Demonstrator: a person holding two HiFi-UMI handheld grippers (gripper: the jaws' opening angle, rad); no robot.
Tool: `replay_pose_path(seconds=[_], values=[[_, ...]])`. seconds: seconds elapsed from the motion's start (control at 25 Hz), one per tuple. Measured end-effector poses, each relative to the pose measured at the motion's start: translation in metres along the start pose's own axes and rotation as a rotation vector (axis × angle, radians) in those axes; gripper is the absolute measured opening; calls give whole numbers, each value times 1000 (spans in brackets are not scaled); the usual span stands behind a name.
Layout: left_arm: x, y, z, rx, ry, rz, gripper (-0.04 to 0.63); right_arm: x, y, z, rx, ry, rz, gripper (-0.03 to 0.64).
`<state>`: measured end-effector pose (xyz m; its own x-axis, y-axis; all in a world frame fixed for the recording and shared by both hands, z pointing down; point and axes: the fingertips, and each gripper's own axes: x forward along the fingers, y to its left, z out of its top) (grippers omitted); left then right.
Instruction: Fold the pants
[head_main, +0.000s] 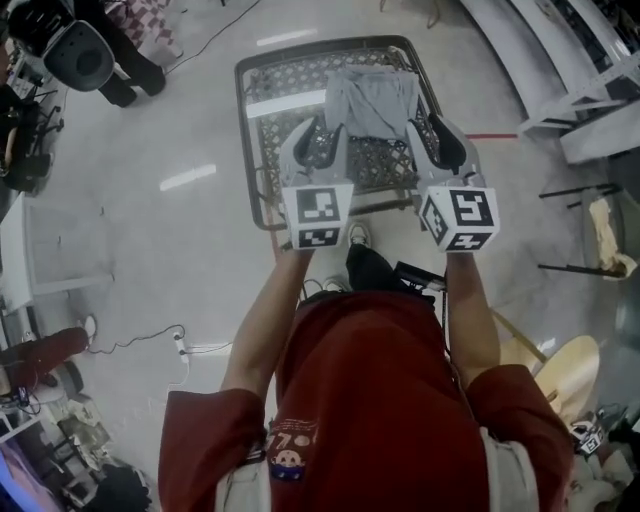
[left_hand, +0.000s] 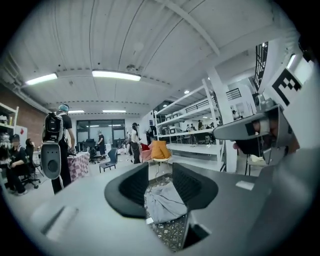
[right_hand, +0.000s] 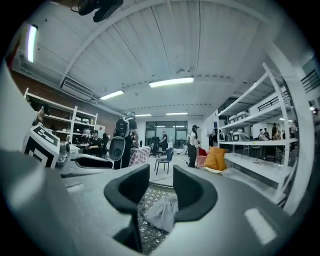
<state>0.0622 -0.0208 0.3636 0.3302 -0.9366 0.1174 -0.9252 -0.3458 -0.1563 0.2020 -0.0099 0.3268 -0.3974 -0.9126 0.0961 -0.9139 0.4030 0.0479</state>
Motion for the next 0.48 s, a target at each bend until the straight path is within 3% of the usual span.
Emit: replay_pose_path(seconds=[0.28,0.48], values=[[-66,-17,22,14,-120,37,160,-51,16,-2,-8,-40,-24,138],[-88,-31,15,-5,-127,11,101,-72,27,-4,-16,-59,-28,83]])
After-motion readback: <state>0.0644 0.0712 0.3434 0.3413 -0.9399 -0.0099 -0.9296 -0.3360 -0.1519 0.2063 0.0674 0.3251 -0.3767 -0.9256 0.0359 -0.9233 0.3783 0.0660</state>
